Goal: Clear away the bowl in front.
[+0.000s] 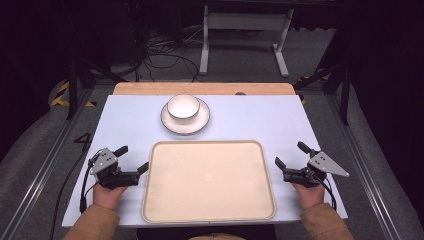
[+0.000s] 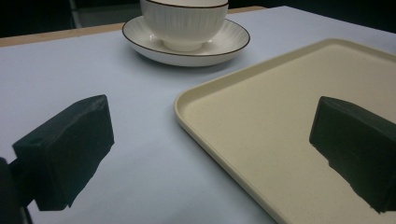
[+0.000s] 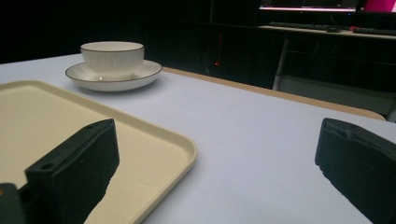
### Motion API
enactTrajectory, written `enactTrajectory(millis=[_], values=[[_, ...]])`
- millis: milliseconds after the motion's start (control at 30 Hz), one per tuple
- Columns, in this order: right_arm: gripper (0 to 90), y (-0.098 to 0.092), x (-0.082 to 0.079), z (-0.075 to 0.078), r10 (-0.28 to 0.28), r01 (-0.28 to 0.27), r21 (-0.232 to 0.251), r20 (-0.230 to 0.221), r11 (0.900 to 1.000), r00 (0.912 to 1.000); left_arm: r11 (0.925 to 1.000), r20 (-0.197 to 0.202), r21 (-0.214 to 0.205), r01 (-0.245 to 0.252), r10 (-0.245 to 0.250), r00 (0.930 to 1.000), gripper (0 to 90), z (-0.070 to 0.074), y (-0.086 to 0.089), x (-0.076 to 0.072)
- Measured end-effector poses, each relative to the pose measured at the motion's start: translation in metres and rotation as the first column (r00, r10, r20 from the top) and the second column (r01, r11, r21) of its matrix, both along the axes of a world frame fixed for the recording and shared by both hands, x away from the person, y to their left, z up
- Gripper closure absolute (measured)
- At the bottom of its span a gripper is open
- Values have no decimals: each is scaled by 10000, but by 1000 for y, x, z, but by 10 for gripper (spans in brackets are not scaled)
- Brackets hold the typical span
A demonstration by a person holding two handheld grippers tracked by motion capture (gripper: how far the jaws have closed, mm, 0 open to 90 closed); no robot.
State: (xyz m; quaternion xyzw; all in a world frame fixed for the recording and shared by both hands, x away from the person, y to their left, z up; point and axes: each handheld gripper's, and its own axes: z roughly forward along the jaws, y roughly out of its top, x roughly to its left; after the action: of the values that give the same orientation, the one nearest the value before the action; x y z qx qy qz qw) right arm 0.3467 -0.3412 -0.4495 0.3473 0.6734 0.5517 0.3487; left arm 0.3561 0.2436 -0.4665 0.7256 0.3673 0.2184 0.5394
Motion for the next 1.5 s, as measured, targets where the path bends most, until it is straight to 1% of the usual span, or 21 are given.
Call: enactTrajectory(millis=[67,100,200,333,500,667,800,967,1000,1033,1067,1100,1133,1167,1200,1233,1300,1333,1367,1433,1500], values=[[7,9,2,0,262,-261,-454,12,9986,9997,10000,-10,0,60,-60,10000,4,0,0,0],[10,13,3,0,422,-419,-601,42,9973,9991,10000,-22,0,88,-88,10000,4,0,0,0],[10,18,4,-1,590,-586,-870,17,9945,9983,9999,-25,-63,118,-118,9999,3,0,0,0],[9,14,5,-1,526,-529,-648,-68,9965,9986,9998,-48,-129,143,-143,9999,3,0,0,0],[9,14,5,-1,548,-553,-650,-99,9963,9984,9996,-42,-183,203,-204,9998,2,0,1,0],[1,11,5,-1,659,-664,-468,-112,9967,9978,9990,-86,-371,262,-265,9996,1,1,2,0],[0,6,6,0,879,-882,-291,-132,9957,9960,9983,-107,-517,286,-292,9995,1,1,3,-1],[0,6,7,0,1047,-1050,-356,-97,9938,9945,9982,-122,-546,241,-248,9996,1,1,4,-1],[0,6,8,0,1065,-1070,-443,-128,9933,9942,9978,-130,-659,93,-102,9999,2,2,4,-2],[0,6,8,0,1065,-1070,-443,-128,9933,9942,9978,-130,-659,93,-102,9999,2,2,4,-2],[0,5,9,0,1097,-1101,-447,-107,9929,9939,9956,-337,-934,-96,65,9994,3,3,6,-2],[0,5,9,0,1110,-1114,-456,-106,9927,9938,9956,-337,-934,-96,65,9994,3,3,6,-2],[0,5,9,0,1110,-1114,-456,-106,9927,9938,9943,-410,-1034,-246,204,9990,3,4,7,-2],[0,5,9,0,1104,-1108,-472,-114,9927,9938,9917,-522,-1202,-449,388,9979,4,5,8,-3],[0,4,10,0,1079,-1085,-476,-155,9930,9940,9889,-539,-1351,-620,552,9970,6,5,9,-3],[0,4,10,0,1069,-1073,-450,-114,9932,9942,9869,-541,-1408,-792,722,9959,6,6,11,-4],[0,3,11,0,1053,-1055,-395,-87,9936,9944,9865,-465,-1378,-887,830,9955,7,7,10,-4],[0,3,11,1,1042,-1046,-377,-103,9938,9945,9886,-354,-1218,-882,845,9958,8,9,10,-5],[0,2,12,1,1054,-1057,-362,-101,9937,9944,9886,-354,-1218,-882,845,9958,7,9,10,-5],[0,2,12,0,1072,-1074,-336,-89,9936,9942,9896,-347,-1177,-828,792,9963,7,11,8,-5],[0,2,12,0,1082,-1084,-344,-78,9935,9941,9915,-375,-1110,-674,636,9973,7,17,6,-3]])
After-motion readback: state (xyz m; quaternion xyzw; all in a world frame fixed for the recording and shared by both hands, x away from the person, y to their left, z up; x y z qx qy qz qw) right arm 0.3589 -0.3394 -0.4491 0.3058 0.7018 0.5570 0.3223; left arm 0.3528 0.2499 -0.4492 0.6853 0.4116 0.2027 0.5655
